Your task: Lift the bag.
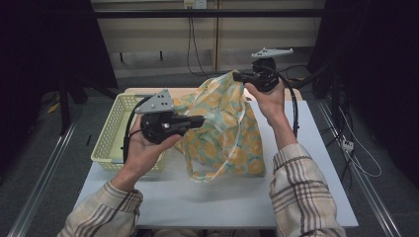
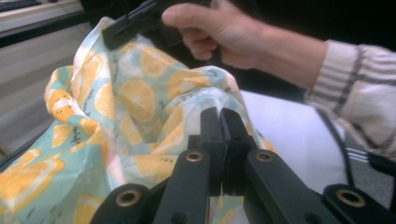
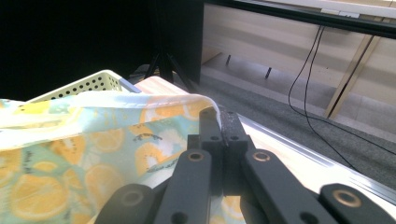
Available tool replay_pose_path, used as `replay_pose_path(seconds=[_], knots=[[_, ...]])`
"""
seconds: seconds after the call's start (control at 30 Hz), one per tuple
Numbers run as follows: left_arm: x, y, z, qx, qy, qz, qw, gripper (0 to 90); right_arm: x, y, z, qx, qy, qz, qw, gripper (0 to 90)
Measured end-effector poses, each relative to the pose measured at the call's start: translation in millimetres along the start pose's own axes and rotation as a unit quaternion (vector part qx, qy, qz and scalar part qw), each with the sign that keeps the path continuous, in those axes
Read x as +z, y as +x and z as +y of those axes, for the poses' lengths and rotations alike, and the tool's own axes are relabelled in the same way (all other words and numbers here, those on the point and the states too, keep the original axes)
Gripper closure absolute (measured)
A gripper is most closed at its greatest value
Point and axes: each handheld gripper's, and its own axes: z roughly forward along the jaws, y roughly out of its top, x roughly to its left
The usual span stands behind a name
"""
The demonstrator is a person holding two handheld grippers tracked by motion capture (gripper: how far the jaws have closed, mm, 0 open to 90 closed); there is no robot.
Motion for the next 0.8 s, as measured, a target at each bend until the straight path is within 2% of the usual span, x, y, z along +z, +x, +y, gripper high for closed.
replay_pose_path(seconds=[0.13, 0.27, 0.3, 0.37, 0.47, 0.57, 0.63, 0.8], knots=[[6.4, 4.4, -7.6, -0.005, 0.011, 0.0, 0.9999, 85.3, 1.9, 0.0, -3.9, 0.001, 0.002, 0.0, 1.0, 90.0], [13.7, 8.2, -12.0, -0.014, 0.018, 0.015, 0.9996, 71.5, 3.9, 0.1, -7.1, 0.007, 0.013, 0.007, 0.9999, 89.9], [14.7, 9.0, -12.6, -0.017, 0.016, 0.013, 0.9996, 69.2, 4.1, 0.8, -7.9, 0.004, 0.016, 0.005, 0.9999, 87.5], [15.8, 10.0, -13.2, -0.016, 0.015, 0.023, 0.9995, 59.0, 3.6, 1.6, -9.3, 0.007, 0.017, 0.002, 0.9998, 83.8], [15.5, 10.9, -13.1, -0.012, 0.013, 0.025, 0.9995, 55.4, 1.6, 1.4, -10.9, 0.011, 0.017, -0.001, 0.9998, 74.7], [15.5, 10.9, -13.3, -0.012, 0.013, 0.035, 0.9992, 43.2, -2.6, 1.3, -12.5, 0.015, 0.013, -0.001, 0.9998, 67.7], [15.2, 11.4, -13.6, -0.012, 0.013, 0.04, 0.9991, 39.3, -6.0, 1.9, -13.9, 0.017, 0.01, -0.001, 0.9998, 61.5], [12.7, 15.0, -14.9, -0.017, 0.005, 0.066, 0.9977, 26.6, -18.4, 6.1, -19.2, 0.013, -0.001, -0.001, 0.9999, 54.9]])
